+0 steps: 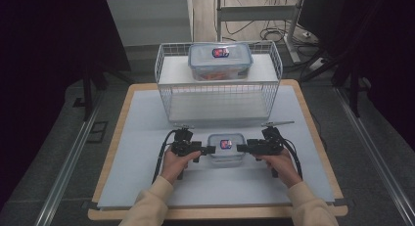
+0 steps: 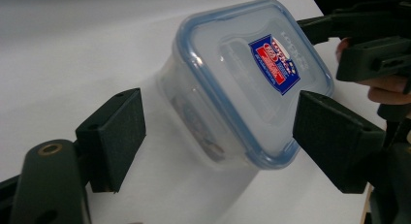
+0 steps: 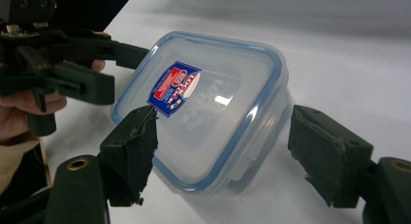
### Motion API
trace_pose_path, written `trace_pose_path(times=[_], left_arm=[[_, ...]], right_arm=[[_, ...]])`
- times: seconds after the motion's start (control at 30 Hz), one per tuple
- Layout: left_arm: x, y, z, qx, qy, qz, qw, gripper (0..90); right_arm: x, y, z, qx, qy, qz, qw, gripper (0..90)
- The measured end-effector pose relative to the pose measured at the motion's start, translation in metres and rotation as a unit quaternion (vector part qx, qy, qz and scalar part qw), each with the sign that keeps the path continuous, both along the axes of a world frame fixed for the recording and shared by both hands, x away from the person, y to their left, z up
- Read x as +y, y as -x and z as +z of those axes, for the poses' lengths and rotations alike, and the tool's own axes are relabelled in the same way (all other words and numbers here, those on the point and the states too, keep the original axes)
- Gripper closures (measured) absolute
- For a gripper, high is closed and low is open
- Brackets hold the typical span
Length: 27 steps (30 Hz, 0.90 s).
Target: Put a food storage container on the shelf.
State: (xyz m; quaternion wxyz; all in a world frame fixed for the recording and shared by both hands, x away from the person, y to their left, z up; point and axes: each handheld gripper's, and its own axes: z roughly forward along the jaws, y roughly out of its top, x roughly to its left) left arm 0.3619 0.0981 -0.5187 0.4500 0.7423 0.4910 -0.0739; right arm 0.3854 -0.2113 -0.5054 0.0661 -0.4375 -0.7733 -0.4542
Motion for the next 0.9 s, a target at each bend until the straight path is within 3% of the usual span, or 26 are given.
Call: trace_pose_path(times=[0.27, 0.47, 0.73, 0.9], left_arm=[[-0.004, -0.005, -0.01, 0.026, 0.022, -0.009, 0.9994, 21.2], [-0.007, -0.004, -0.011, 0.042, 0.047, -0.02, 0.9978, 31.4], [-0.005, 0.009, -0.004, 0.014, 0.027, -0.022, 0.9993, 40.4], [-0.002, 0.016, -0.003, -0.002, 0.031, -0.025, 0.9992, 46.4]], right_arm=[[0.005, -0.004, -0.01, 0.026, -0.001, 0.007, 0.9996, 25.0], [0.005, -0.004, -0.011, 0.036, -0.003, 0.008, 0.9993, 31.6], [-0.002, 0.005, -0.006, 0.025, -0.01, 0.014, 0.9995, 42.3], [-0.006, 0.013, -0.005, 0.01, -0.019, 0.015, 0.9997, 47.9]])
